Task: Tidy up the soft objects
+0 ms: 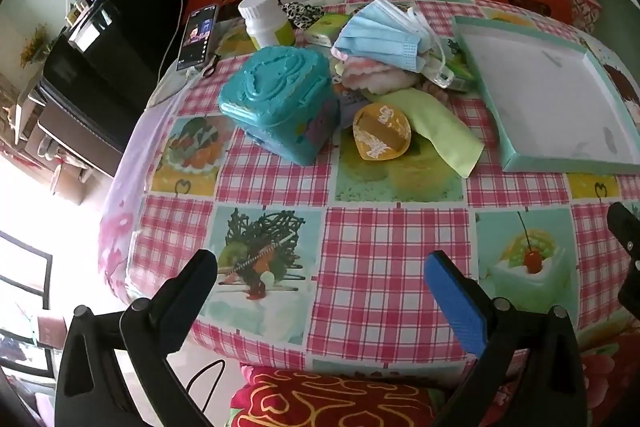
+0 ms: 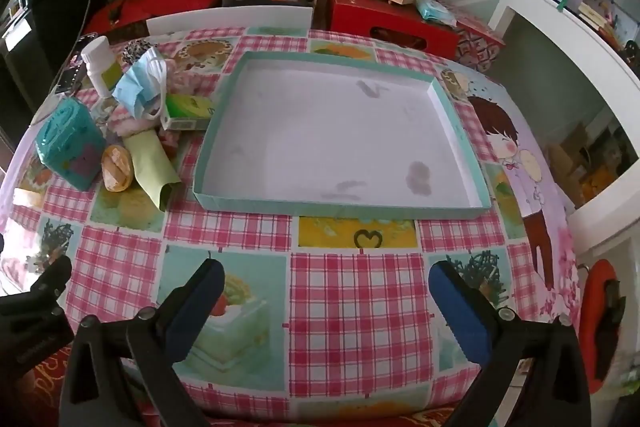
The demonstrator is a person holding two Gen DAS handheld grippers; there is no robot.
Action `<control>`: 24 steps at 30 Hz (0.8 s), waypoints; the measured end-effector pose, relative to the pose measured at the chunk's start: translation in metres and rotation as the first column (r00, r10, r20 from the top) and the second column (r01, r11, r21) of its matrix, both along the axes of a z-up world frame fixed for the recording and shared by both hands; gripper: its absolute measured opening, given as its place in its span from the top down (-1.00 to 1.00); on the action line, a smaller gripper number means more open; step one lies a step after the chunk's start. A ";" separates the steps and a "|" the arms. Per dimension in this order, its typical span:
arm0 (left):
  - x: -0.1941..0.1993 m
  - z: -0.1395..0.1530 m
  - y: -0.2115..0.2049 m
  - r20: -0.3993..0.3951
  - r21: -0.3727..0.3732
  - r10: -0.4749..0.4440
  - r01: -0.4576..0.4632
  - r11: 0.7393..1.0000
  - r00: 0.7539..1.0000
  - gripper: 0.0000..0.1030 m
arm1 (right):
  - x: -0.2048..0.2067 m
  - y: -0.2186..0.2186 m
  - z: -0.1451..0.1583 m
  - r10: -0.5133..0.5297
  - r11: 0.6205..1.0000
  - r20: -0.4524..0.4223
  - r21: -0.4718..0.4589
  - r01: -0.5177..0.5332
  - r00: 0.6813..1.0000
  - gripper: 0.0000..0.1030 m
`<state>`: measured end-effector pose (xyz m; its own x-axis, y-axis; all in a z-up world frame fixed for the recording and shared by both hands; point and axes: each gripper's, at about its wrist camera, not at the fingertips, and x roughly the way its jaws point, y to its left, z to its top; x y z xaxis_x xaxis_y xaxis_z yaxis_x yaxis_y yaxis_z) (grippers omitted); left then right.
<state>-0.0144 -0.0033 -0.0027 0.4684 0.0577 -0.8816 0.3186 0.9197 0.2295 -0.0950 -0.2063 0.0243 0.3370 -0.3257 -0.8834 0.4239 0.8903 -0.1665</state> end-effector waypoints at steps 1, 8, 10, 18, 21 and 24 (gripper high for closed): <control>0.001 -0.001 0.001 -0.002 -0.002 0.008 -0.008 1.000 1.000 -1.00 | 0.001 0.000 -0.001 0.000 1.000 -0.004 0.000 0.000 1.000 -1.00; 0.001 -0.003 -0.001 -0.003 -0.012 0.020 -0.020 1.000 1.000 -1.00 | -0.001 0.001 -0.003 0.000 1.000 -0.010 0.003 0.000 1.000 -1.00; 0.001 -0.004 -0.001 -0.002 -0.012 0.020 -0.020 1.000 1.000 -1.00 | -0.002 0.002 -0.004 0.000 1.000 -0.011 0.002 0.000 1.000 -1.00; -0.001 -0.006 -0.003 -0.005 -0.019 0.021 -0.021 1.000 1.000 -1.00 | -0.002 0.006 -0.005 0.010 1.000 -0.022 -0.018 -0.011 1.000 -1.00; -0.001 -0.006 -0.003 -0.008 -0.021 0.021 -0.021 1.000 1.000 -1.00 | -0.002 0.008 -0.005 0.016 0.999 -0.027 -0.028 -0.017 0.999 -1.00; 0.000 -0.007 -0.002 -0.011 -0.023 0.020 -0.020 1.000 1.000 -1.00 | -0.001 0.009 -0.005 0.019 0.999 -0.032 -0.033 -0.020 0.999 -1.00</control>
<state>-0.0143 -0.0052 -0.0095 0.4577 0.0464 -0.8879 0.3027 0.9308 0.2047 -0.0961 -0.1975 0.0191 0.3157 -0.3485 -0.8826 0.4010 0.8920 -0.2088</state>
